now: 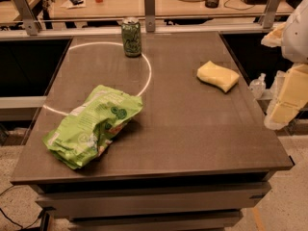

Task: Pick green can

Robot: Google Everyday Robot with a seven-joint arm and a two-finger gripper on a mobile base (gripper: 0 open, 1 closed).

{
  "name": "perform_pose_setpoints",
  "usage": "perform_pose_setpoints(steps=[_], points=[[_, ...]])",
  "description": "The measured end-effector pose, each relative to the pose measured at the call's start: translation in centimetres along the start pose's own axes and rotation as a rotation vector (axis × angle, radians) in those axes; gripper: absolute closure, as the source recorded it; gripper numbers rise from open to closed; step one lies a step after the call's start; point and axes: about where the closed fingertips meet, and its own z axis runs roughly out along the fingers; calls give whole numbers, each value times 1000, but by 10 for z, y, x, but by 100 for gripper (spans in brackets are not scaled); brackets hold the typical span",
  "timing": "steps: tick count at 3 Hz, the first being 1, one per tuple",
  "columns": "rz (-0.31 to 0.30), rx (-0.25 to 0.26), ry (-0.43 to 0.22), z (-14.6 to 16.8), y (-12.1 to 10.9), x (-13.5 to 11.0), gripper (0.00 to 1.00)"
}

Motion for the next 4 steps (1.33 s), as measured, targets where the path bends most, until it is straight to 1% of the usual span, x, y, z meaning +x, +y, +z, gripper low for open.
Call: perform_pose_setpoints(steps=[1, 2, 3, 4], points=[[0, 0, 0, 0, 0, 0, 0], [65, 33, -26, 14, -22, -4, 0], [137, 77, -94, 28, -54, -11, 0], [192, 130, -252, 39, -87, -17, 0]])
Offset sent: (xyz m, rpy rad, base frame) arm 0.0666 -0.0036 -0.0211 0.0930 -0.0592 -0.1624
